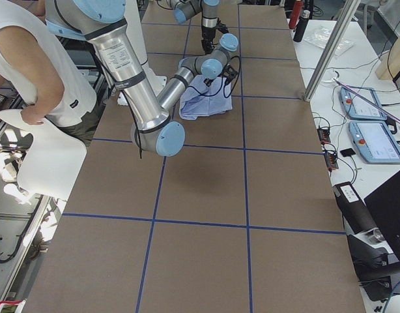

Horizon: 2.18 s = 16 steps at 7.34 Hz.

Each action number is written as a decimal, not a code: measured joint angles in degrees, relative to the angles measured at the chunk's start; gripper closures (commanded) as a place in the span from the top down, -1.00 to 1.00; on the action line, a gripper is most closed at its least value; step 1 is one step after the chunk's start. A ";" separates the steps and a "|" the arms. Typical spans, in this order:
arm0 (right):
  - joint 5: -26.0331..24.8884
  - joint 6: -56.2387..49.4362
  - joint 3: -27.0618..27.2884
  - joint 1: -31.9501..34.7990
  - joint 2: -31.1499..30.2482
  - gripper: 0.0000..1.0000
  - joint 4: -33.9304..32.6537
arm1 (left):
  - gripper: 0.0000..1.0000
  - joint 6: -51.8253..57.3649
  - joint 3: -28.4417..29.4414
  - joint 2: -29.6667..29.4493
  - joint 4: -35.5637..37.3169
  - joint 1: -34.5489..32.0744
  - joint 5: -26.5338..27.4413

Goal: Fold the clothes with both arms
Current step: 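Carry the near edge with both grippers over the shirt to its far edge, then open both grippers and raise them away from the folded shirt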

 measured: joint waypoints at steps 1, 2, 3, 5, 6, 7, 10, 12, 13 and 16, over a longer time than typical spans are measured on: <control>-0.74 -0.44 -2.41 0.16 1.56 -1.00 0.08 | -1.00 0.02 2.90 -0.30 -2.78 -0.67 0.63; -1.74 -1.15 -4.91 0.33 2.81 -1.00 0.23 | -1.00 0.05 4.46 -0.44 -4.28 -1.39 1.09; -2.53 -1.70 -6.85 0.63 3.64 -1.00 0.36 | -1.00 0.38 5.40 -0.56 -4.96 -2.21 1.27; -3.09 -3.28 -9.83 1.36 4.48 -1.00 0.47 | -1.00 1.64 9.48 -0.91 -8.75 -3.58 1.36; -3.14 -3.78 -10.84 1.66 4.84 -1.00 0.49 | -1.00 1.87 11.73 -1.01 -11.52 -3.94 1.37; -3.19 -3.97 -11.53 1.82 5.50 -1.00 0.47 | -1.00 1.98 13.13 -1.04 -13.14 -4.21 1.37; -3.42 -4.02 -12.00 1.98 6.65 1.00 2.53 | 1.00 2.12 13.73 -1.38 -14.09 -4.40 1.35; -4.06 -4.00 -12.18 3.08 6.10 1.00 5.89 | 1.00 2.18 12.40 -1.46 -13.20 -6.10 1.29; -3.94 -4.75 -12.10 4.67 5.69 1.00 6.43 | 1.00 2.81 11.52 -1.27 -11.71 -8.09 1.09; -6.39 -7.05 -10.77 4.74 5.84 1.00 8.72 | 1.00 9.87 4.27 2.86 -4.38 -11.86 0.94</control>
